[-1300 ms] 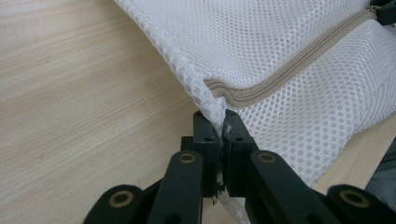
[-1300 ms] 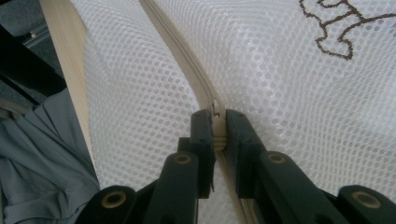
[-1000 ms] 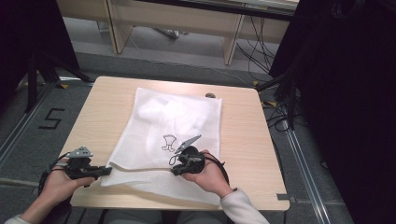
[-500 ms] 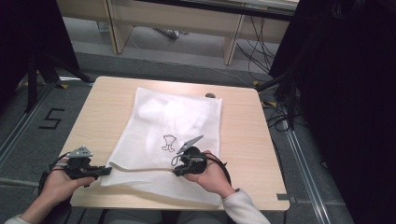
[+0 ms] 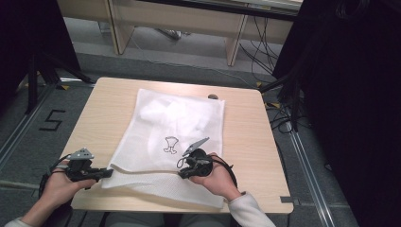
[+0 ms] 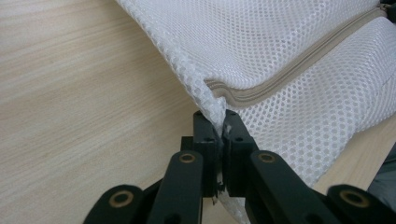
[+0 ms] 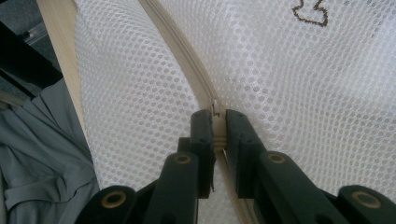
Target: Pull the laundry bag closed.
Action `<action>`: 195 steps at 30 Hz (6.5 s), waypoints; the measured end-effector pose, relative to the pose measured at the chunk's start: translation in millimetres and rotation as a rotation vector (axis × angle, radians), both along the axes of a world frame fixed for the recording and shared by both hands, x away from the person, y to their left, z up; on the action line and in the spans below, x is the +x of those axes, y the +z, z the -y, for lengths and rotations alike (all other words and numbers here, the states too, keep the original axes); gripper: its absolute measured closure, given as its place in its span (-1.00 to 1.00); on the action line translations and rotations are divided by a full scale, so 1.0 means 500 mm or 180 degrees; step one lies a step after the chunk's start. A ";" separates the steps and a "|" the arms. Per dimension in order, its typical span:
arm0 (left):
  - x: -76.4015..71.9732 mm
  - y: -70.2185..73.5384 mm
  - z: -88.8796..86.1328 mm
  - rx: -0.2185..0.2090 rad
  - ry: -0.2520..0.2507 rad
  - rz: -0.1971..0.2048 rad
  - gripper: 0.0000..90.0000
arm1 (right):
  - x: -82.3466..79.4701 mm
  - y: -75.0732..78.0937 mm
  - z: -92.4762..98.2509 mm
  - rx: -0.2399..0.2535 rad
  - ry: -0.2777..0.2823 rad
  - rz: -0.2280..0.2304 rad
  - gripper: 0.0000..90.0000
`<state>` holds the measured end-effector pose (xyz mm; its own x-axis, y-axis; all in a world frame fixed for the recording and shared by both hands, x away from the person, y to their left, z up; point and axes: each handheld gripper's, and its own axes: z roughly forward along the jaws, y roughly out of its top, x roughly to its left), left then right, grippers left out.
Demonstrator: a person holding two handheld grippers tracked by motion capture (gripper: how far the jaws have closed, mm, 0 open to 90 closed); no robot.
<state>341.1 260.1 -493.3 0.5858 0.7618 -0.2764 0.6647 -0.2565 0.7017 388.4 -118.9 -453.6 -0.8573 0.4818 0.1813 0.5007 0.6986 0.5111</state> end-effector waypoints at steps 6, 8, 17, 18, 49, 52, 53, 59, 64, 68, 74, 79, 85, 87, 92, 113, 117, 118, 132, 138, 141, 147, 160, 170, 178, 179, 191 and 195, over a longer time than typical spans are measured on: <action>0.000 0.000 0.000 -0.0005 0.0000 -0.0002 0.90 | -0.001 0.002 0.002 -0.0021 -0.0004 0.0020 0.83; 0.000 0.000 0.000 -0.0008 0.0003 -0.0004 0.90 | -0.001 0.002 0.002 -0.0026 0.0003 0.0033 0.83; 0.000 0.000 0.000 -0.0011 0.0004 -0.0007 0.90 | -0.001 0.003 0.006 -0.0032 -0.0005 0.0039 0.83; 0.000 0.000 0.000 -0.0001 0.0007 -0.0003 0.90 | -0.001 0.003 0.009 -0.0047 -0.0026 0.0018 0.83; 0.000 -0.002 0.001 -0.0027 0.0038 0.0029 0.90 | -0.005 0.004 0.024 -0.0056 -0.0042 0.0014 0.83; 0.000 -0.003 0.002 -0.0036 0.0053 0.0028 0.90 | -0.004 0.002 0.026 -0.0052 -0.0053 0.0024 0.83; 0.000 -0.002 0.001 -0.0028 0.0046 0.0023 0.90 | -0.005 0.003 0.029 -0.0043 -0.0072 0.0004 0.83; -0.001 -0.002 0.001 -0.0029 0.0045 0.0026 0.90 | -0.007 0.004 0.030 -0.0043 -0.0054 0.0014 0.83; 0.000 -0.002 0.001 -0.0029 0.0039 0.0022 0.90 | -0.007 0.003 0.032 -0.0044 -0.0057 0.0021 0.83; 0.000 -0.003 0.002 -0.0037 0.0047 0.0026 0.90 | -0.007 0.002 0.036 -0.0038 -0.0059 0.0013 0.83; 0.000 -0.003 0.001 -0.0030 0.0041 0.0023 0.90 | -0.007 0.003 0.037 -0.0060 -0.0066 0.0005 0.83; 0.000 -0.003 0.001 -0.0022 0.0039 0.0022 0.90 | -0.008 0.002 0.041 -0.0040 -0.0072 0.0000 0.83; 0.000 -0.003 0.001 -0.0032 0.0045 0.0019 0.90 | -0.009 0.003 0.042 -0.0049 -0.0098 0.0010 0.83; 0.000 -0.003 0.001 -0.0022 0.0043 0.0024 0.90 | -0.009 0.003 0.043 -0.0028 -0.0100 0.0004 0.83; 0.000 -0.003 0.001 -0.0023 0.0041 0.0022 0.90 | -0.009 0.001 0.047 -0.0056 -0.0099 -0.0002 0.83; 0.000 -0.002 -0.002 0.0021 0.0010 0.0016 0.90 | -0.013 -0.001 0.056 -0.0077 -0.0117 0.0006 0.83; 0.000 -0.002 -0.002 0.0027 0.0007 0.0013 0.90 | -0.014 0.001 0.058 -0.0104 -0.0123 0.0010 0.83; 0.000 -0.002 -0.002 0.0024 0.0012 0.0015 0.90 | -0.014 -0.001 0.058 -0.0083 -0.0144 0.0014 0.83; 0.000 -0.002 -0.002 0.0012 0.0013 0.0013 0.90 | -0.014 0.001 0.068 -0.0120 -0.0147 -0.0015 0.83; 0.000 0.000 0.000 0.0019 0.0016 -0.0019 0.90 | -0.016 -0.002 0.075 -0.0104 -0.0150 -0.0032 0.83; 0.000 -0.001 0.000 0.0005 0.0032 -0.0004 0.90 | -0.017 0.000 0.077 -0.0137 -0.0167 -0.0020 0.83; 0.000 -0.002 0.001 0.0001 0.0040 0.0013 0.90 | -0.018 -0.001 0.084 -0.0127 -0.0172 -0.0029 0.83; 0.000 -0.002 -0.002 0.0055 0.0011 0.0014 0.90 | -0.020 -0.004 0.090 -0.0167 -0.0179 -0.0055 0.83; 0.001 0.000 -0.003 0.0072 -0.0021 -0.0034 0.90 | -0.025 -0.001 0.099 -0.0199 -0.0241 -0.0071 0.83; 0.001 0.000 -0.003 0.0076 -0.0014 -0.0024 0.90 | -0.026 -0.001 0.106 -0.0214 -0.0248 -0.0076 0.83; 0.001 -0.001 -0.002 0.0041 -0.0003 -0.0011 0.90 | -0.024 0.000 0.109 -0.0195 -0.0204 -0.0033 0.83; 0.000 -0.003 0.002 -0.0015 0.0060 0.0009 0.90 | -0.025 -0.002 0.124 -0.0293 -0.0198 -0.0082 0.83; 0.001 -0.001 -0.002 0.0056 -0.0005 -0.0017 0.90 | -0.025 -0.002 0.126 -0.0334 -0.0177 -0.0081 0.83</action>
<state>341.6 261.2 -494.0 0.5855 0.7657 -0.2662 0.6680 -0.2697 0.6936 375.9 -182.1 -454.6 -0.8245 0.5459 0.1488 0.5521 0.7184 0.4232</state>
